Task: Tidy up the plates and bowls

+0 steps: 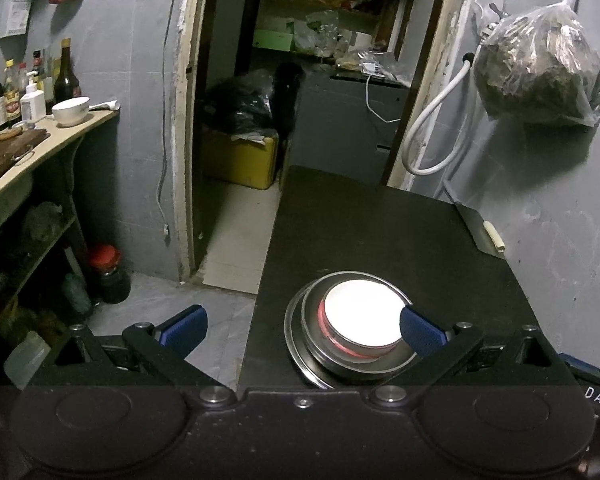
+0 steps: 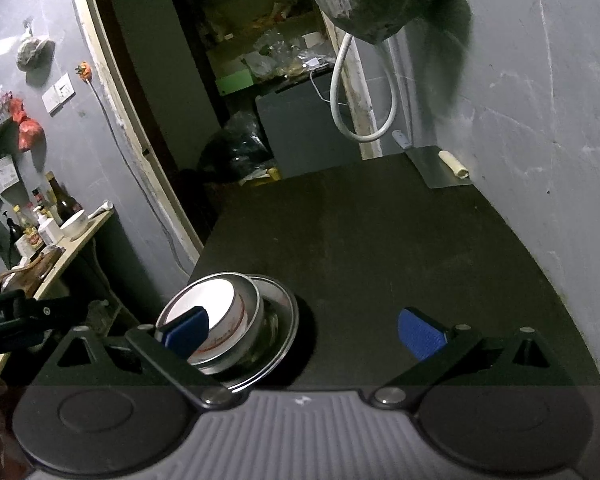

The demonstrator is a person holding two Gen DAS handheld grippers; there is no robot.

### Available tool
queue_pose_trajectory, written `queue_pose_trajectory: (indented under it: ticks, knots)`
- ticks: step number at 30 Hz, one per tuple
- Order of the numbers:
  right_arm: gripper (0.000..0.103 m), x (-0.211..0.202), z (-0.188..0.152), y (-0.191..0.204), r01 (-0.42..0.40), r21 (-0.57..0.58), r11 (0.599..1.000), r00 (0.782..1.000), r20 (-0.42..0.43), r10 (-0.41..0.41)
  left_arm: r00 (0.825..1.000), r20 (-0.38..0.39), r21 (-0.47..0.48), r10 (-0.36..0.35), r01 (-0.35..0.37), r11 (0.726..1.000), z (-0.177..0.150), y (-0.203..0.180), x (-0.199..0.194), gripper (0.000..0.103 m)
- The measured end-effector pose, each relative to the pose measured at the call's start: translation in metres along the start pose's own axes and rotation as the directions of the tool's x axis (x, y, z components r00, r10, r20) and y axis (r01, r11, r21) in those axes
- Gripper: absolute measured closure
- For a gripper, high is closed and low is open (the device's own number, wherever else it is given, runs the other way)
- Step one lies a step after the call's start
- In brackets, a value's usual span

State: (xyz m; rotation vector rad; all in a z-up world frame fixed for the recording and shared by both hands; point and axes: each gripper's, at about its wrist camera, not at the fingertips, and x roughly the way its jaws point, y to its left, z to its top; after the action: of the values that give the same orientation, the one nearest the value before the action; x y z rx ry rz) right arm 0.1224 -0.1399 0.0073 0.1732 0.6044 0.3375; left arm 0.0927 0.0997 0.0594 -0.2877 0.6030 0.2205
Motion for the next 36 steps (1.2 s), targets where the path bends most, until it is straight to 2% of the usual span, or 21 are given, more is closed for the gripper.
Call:
queue_pose_trajectory:
  ticks: [7, 14, 25, 36]
  knots:
    - [0.000, -0.010, 0.001, 0.011, 0.079, -0.018, 0.997, 0.996, 0.040, -0.079, 0.997, 0.015, 0.009, -0.074, 0.074, 0.997, 0.001, 0.011, -0.004, 0.001]
    - [0.000, -0.039, 0.003, 0.042, 0.130, -0.063, 0.989, 0.986, 0.108, -0.123, 0.994, 0.059, 0.050, -0.087, 0.084, 0.995, 0.006, 0.022, -0.018, 0.001]
    - [0.000, -0.075, -0.027, 0.077, 0.203, -0.071, 0.977, 0.969, 0.154, -0.190, 0.985, 0.101, 0.101, -0.137, 0.127, 0.987, -0.021, 0.049, -0.047, 0.001]
    - [0.000, -0.112, -0.074, 0.106, 0.216, -0.073, 0.974, 0.968, 0.147, -0.204, 0.979, 0.130, 0.136, -0.157, 0.139, 0.981, -0.056, 0.079, -0.078, 0.001]
